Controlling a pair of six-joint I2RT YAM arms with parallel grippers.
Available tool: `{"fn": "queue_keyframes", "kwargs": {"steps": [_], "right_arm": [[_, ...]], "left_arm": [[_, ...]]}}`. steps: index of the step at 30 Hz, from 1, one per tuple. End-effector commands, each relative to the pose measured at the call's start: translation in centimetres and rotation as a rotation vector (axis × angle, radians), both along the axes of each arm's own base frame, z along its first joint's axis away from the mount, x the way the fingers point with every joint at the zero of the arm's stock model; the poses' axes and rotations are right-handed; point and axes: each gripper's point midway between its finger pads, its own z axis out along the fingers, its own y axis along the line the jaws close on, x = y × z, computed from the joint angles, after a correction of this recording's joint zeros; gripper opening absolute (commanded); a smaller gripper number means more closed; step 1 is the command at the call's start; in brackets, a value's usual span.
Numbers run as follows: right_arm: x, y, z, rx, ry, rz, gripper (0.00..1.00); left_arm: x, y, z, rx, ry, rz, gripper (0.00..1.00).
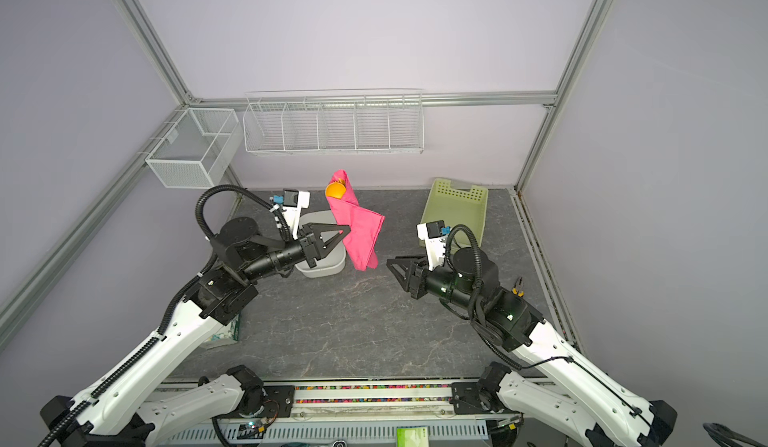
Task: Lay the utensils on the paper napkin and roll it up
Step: 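Lift the pink roll upright with both grippers, raising it off the table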
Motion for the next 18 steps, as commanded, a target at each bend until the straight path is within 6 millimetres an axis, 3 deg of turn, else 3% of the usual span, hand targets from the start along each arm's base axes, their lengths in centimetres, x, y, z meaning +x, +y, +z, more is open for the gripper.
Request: {"fn": "queue_keyframes", "kwargs": {"steps": [1, 7, 13, 18], "right_arm": [[-1.8, 0.4, 5.2, 0.103, -0.162, 0.103, 0.43], [-3.6, 1.5, 9.7, 0.189, -0.2, 0.228, 0.58], [-3.4, 2.8, 11.0, 0.219, -0.183, 0.278, 0.54], [-3.1, 3.9, 10.8, 0.229, -0.174, 0.313, 0.51]], "left_arm": [[-3.4, 0.1, 5.2, -0.12, -0.12, -0.148, 0.0], [-5.9, 0.3, 7.5, -0.194, -0.144, -0.264, 0.0], [-6.8, 0.5, 8.2, -0.229, -0.141, -0.309, 0.0], [-7.1, 0.6, 8.8, -0.245, -0.15, -0.319, 0.0]]}}
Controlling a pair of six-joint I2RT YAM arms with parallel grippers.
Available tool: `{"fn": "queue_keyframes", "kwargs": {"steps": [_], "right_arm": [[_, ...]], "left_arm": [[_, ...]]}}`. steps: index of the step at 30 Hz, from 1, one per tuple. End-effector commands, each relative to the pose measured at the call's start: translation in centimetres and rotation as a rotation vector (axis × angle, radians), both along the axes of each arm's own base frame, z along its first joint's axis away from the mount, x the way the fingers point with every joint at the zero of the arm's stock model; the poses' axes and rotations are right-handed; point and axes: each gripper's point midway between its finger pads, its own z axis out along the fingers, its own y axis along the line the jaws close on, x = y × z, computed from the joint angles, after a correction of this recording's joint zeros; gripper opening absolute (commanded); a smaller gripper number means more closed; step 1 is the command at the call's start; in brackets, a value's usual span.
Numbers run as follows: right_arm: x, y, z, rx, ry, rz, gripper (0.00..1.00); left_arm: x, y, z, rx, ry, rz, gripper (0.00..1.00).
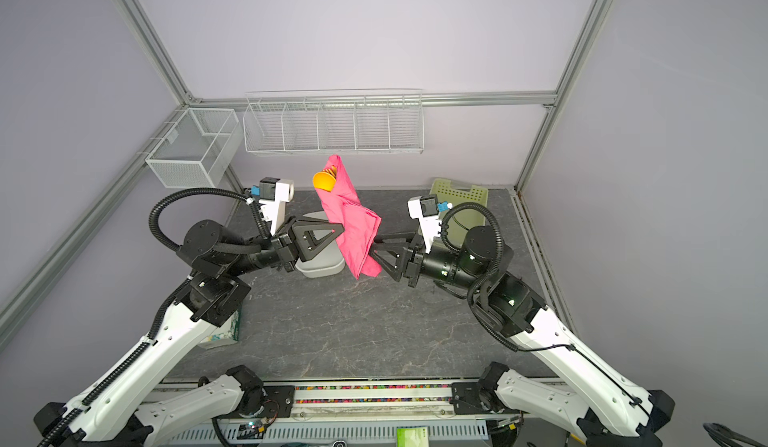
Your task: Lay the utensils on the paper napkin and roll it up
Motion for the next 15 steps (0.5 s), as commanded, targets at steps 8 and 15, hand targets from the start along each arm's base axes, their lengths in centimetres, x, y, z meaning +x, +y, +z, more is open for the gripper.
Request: {"fn": "queue_keyframes", "kwargs": {"steps": [8, 15], "right_arm": [[-1.5, 1.4, 1.8, 0.077, -0.04, 0.148, 0.48], [-2.0, 1.7, 2.0, 0.085, -0.054, 0.19, 0.47]], "left_arm": [[-1.2, 0.4, 1.7, -0.032, -0.04, -0.036, 0.0], [-0.5, 0.2, 1.2, -0.028, -0.026, -0.021, 0.0]]}}
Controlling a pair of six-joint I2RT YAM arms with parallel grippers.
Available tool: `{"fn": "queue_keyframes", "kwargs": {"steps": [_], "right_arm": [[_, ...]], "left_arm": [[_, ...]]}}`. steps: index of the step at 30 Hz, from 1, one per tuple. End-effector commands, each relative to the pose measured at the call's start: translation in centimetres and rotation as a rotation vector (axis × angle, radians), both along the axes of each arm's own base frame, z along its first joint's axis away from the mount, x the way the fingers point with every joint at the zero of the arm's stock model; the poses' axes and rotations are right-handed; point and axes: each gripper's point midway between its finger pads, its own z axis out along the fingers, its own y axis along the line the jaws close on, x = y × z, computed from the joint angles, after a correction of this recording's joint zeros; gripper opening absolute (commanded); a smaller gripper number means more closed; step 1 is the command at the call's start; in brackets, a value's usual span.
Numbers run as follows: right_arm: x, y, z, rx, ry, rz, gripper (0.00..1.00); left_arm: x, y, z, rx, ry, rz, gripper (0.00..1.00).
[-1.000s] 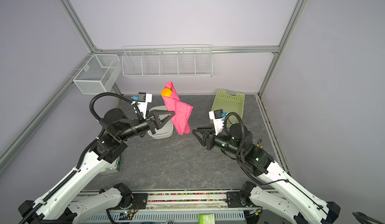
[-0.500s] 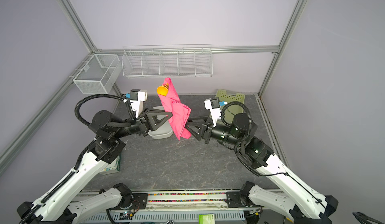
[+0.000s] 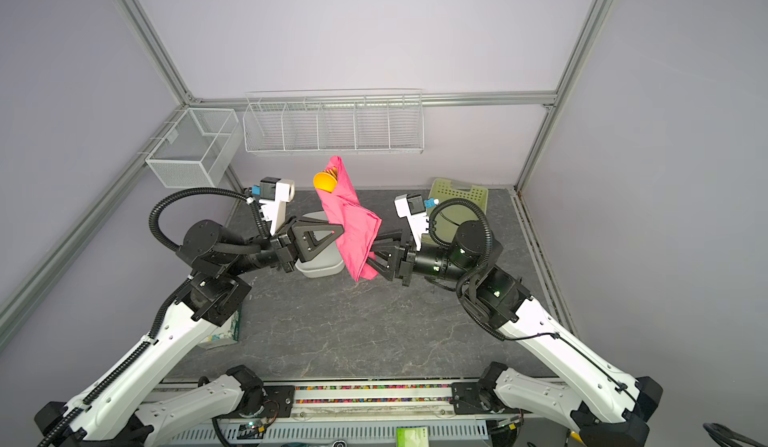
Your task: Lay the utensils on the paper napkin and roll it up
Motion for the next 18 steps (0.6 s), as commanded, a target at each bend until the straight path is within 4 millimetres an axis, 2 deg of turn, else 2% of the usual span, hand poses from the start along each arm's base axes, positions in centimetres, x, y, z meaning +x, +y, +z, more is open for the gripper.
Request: {"fn": "queue_keyframes", "kwargs": {"steps": [1, 3, 15, 18], "right_arm": [[-0.8, 0.0, 1.0, 0.036, -0.035, 0.048, 0.47], [-0.9, 0.1, 1.0, 0.033, -0.034, 0.059, 0.46], [0.4, 0.2, -0.2, -0.015, -0.023, -0.011, 0.24], [0.8, 0.0, -0.2, -0.022, -0.031, -0.04, 0.19]], "left_arm": [[-0.3, 0.3, 1.3, -0.031, -0.032, 0.0, 0.0], [-0.2, 0.3, 1.3, -0.032, -0.03, 0.002, 0.0], [0.0, 0.0, 1.1, -0.025, -0.018, -0.002, 0.0], [0.2, 0.0, 0.8, -0.02, -0.008, 0.006, 0.05]]}}
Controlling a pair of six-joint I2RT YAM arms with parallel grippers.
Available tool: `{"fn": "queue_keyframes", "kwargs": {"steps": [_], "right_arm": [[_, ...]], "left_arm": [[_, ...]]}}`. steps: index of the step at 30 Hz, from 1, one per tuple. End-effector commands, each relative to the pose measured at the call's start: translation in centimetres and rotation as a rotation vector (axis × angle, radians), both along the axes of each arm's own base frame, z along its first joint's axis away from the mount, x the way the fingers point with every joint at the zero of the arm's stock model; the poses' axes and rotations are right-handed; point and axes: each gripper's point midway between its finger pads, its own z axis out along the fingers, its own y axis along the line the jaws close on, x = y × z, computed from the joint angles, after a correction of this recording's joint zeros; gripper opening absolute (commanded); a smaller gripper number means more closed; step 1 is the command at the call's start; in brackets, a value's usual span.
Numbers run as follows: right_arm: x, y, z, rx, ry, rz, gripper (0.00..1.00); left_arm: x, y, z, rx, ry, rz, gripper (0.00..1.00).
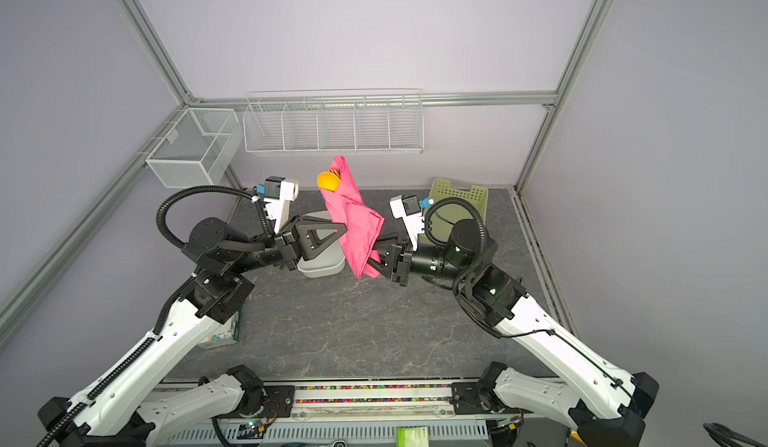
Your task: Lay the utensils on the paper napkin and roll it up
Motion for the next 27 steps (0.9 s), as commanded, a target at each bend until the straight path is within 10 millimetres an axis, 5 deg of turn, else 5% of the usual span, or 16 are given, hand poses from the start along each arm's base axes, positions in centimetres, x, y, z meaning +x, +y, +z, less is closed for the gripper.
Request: {"fn": "queue_keyframes", "kwargs": {"steps": [1, 13, 27], "right_arm": [[0.6, -0.5, 0.4, -0.004, -0.028, -0.051, 0.18], [1.1, -0.1, 0.4, -0.009, -0.035, -0.055, 0.1], [0.4, 0.9, 0.5, -0.003, -0.032, 0.015, 0.09]], "left_arm": [[-0.2, 0.3, 1.2, -0.029, -0.023, 0.006, 0.08], [0.5, -0.4, 0.8, -0.032, 0.006, -0.006, 0.27], [1.3, -2.3, 0.6, -0.044, 0.022, -0.003, 0.28]]}}
